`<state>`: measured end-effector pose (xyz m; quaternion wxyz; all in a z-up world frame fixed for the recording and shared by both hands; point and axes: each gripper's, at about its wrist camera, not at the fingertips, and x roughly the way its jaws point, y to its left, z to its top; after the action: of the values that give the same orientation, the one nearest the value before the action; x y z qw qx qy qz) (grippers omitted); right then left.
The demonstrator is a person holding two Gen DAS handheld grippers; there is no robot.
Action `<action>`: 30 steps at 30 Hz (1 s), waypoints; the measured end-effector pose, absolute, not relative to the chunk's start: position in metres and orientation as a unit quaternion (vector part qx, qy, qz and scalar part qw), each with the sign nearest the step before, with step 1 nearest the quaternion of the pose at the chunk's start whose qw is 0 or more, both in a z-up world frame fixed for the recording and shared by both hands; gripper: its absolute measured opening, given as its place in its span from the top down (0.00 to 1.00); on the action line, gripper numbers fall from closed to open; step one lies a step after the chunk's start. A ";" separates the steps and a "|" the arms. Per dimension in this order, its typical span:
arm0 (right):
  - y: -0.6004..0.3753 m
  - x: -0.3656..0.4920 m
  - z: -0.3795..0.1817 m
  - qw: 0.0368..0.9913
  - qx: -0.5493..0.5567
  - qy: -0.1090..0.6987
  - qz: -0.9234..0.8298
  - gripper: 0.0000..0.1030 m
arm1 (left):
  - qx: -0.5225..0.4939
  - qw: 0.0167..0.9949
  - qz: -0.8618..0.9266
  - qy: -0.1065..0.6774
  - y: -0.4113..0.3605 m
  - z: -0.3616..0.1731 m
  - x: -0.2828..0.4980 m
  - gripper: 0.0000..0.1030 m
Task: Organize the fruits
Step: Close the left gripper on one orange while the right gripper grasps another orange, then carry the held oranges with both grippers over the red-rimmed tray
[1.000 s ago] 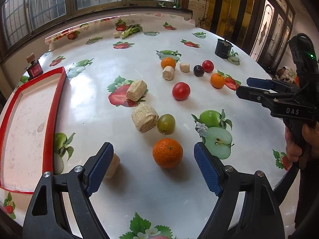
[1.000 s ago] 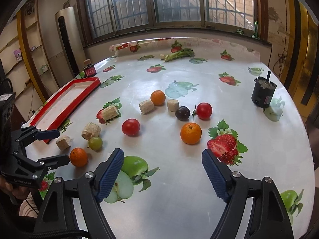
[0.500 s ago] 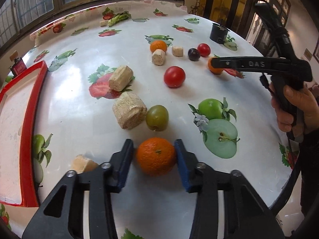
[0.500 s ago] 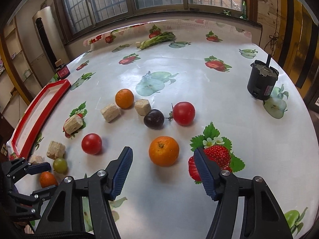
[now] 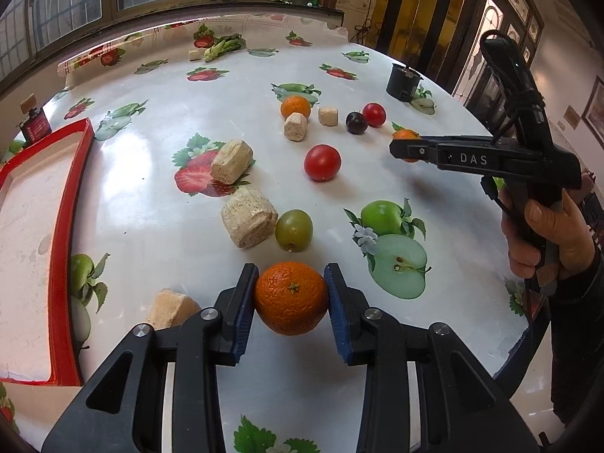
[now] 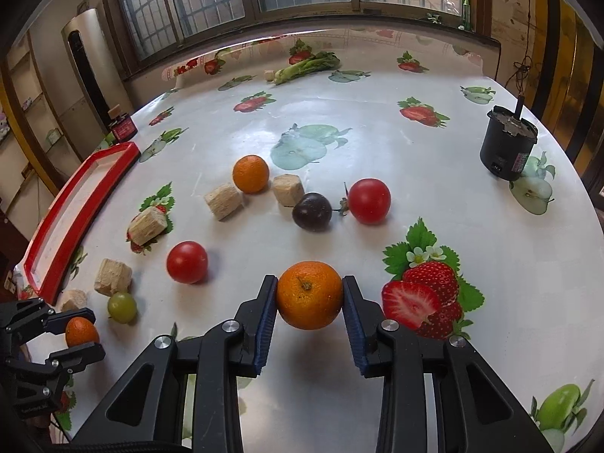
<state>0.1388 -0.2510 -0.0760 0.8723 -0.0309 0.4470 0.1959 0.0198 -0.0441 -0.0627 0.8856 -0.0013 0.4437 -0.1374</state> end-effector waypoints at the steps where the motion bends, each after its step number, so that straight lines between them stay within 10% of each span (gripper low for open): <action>1: -0.249 0.134 -0.073 0.873 -0.029 0.444 0.200 0.66 | -0.003 0.887 -0.136 0.440 -0.042 -0.060 0.019 0.68; 30: -0.121 0.074 -0.026 0.845 -0.051 0.405 0.346 0.66 | -0.070 0.917 -0.019 0.392 0.076 -0.029 -0.006 0.68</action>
<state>0.0739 -0.1213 -0.0265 0.8451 -0.0509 0.4045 0.3458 -0.0059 0.0757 -0.0290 0.9170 -0.0703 0.3922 -0.0193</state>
